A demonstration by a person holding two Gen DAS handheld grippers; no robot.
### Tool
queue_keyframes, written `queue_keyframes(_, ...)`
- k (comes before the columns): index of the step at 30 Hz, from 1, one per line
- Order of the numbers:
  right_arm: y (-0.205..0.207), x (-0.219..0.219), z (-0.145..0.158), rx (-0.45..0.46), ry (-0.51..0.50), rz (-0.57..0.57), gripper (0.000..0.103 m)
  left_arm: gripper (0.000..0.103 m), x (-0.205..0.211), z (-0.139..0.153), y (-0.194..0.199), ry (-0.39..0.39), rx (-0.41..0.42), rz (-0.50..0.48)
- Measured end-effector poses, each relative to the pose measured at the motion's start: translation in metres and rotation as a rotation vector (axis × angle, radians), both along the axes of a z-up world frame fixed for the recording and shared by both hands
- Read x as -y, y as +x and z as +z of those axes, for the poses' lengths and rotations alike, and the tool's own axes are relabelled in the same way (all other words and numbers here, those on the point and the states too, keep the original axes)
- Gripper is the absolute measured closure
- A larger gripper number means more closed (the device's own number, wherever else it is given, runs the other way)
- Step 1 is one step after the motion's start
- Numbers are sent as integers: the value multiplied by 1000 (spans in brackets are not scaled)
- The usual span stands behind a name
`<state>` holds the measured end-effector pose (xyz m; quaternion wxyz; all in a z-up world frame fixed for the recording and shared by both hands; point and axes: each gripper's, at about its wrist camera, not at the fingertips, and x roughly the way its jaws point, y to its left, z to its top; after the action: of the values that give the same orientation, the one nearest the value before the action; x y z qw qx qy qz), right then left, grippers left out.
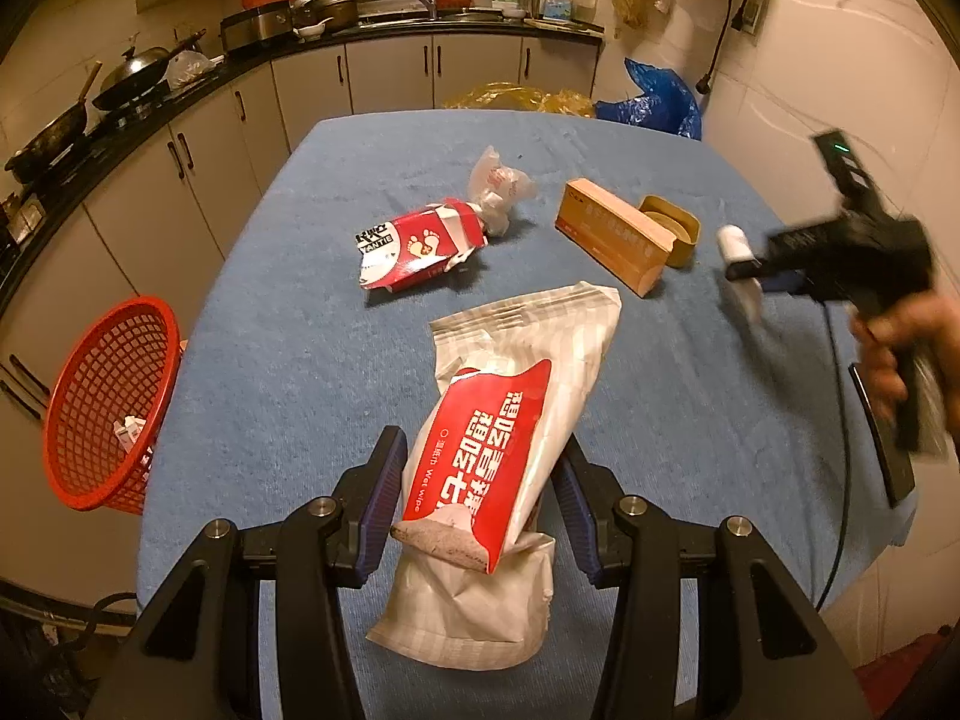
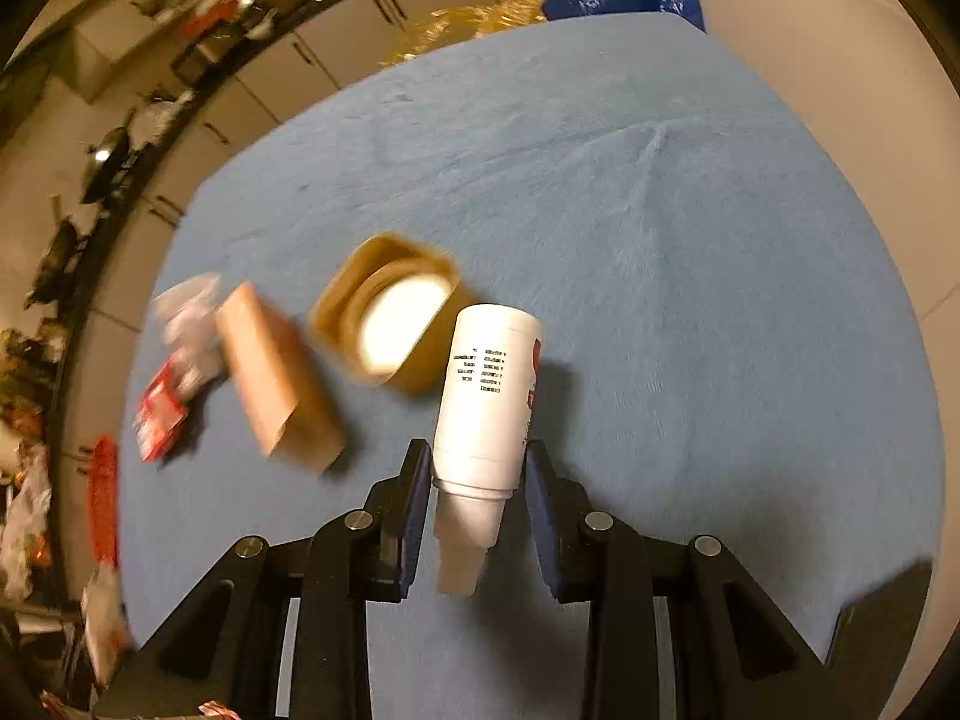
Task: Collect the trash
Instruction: 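Lift the packet and spray bottle in both tools toward the red basket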
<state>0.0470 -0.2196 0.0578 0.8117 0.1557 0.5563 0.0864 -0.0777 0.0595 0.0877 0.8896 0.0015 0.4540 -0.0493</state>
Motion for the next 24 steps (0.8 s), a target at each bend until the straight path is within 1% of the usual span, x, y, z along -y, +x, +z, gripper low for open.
queue_keyframes(3,-35,-17,14,37,36,55,70,55,-2,0,2,-5,3,2)
queue_keyframes(9,-76,-63,41,113,46,208,70,55,-5,5,5,-17,21,-2)
queue_keyframes(14,-89,-94,60,168,46,280,70,55,-13,16,2,-16,49,-1)
queue_keyframes(20,-97,-120,79,219,58,320,70,55,-32,32,-5,-1,84,10)
queue_keyframes(24,-97,-140,86,236,71,346,70,55,-47,40,-10,4,103,28)
